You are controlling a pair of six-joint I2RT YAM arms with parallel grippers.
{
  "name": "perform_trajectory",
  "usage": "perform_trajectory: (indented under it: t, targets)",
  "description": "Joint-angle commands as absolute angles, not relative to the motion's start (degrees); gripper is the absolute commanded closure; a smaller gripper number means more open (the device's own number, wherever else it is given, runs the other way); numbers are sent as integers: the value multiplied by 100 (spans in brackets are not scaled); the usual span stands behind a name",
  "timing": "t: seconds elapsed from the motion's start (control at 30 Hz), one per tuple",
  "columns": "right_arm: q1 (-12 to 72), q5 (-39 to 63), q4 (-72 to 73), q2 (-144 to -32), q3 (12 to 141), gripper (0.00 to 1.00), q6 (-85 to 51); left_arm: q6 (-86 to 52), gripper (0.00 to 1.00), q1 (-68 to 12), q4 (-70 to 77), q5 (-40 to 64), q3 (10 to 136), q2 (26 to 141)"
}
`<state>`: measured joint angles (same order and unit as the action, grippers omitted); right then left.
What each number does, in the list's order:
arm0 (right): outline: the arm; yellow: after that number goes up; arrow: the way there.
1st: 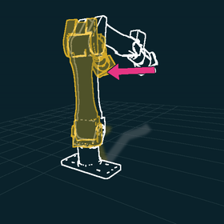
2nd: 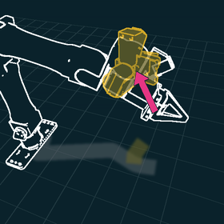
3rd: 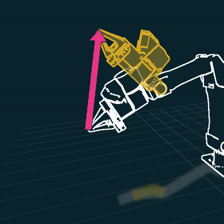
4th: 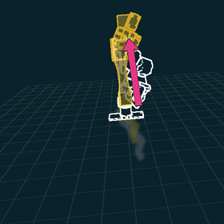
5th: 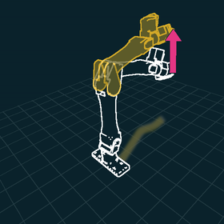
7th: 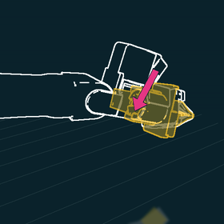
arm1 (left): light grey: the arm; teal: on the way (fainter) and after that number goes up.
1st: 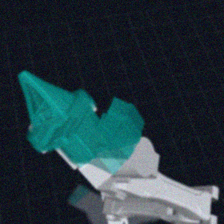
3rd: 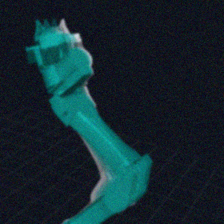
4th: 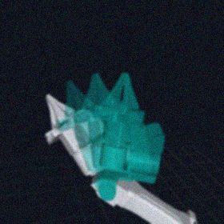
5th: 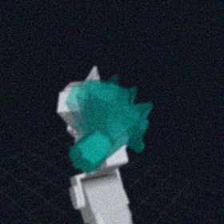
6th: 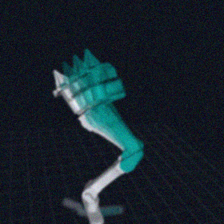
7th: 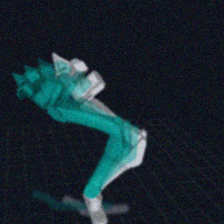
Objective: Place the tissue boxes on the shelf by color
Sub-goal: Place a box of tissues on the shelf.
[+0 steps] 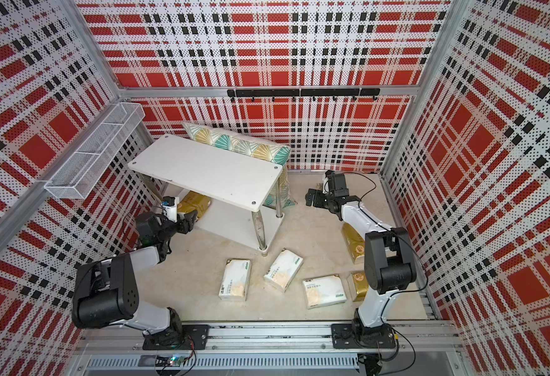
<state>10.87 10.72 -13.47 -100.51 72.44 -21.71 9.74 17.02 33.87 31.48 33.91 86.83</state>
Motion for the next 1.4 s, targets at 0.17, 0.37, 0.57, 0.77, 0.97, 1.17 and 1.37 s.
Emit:
perform_trajectory:
  t: [0.17, 0.37, 0.57, 0.77, 0.97, 1.17, 1.37]
  targets:
    - [1123, 1043, -1411, -10057, 7339, 0, -2073, 1004, 32, 1819, 3735, 3396, 4069, 9151]
    - [1125, 1017, -1428, -10037, 7330, 0, -2059, 1095, 32, 1920, 3262, 3537, 4464, 9397]
    - [1125, 1037, -1424, -10030, 7320, 0, -2074, 1508, 32, 2029, 2449, 3551, 4807, 9527]
    - [1125, 1167, -1397, -10024, 7348, 0, -2101, 1808, 31, 2030, 1673, 3433, 5170, 9725]
    - [1125, 1161, -1397, -9919, 7330, 0, -2065, 2117, 30, 1942, 1191, 3204, 5393, 9955]
    - [1125, 1140, -1389, -9887, 7334, 0, -2069, 2301, 27, 1931, 1036, 3185, 5370, 9973]
    - [1125, 1169, -1356, -9918, 7361, 0, -2074, 2309, 20, 1868, 982, 3110, 5347, 9927]
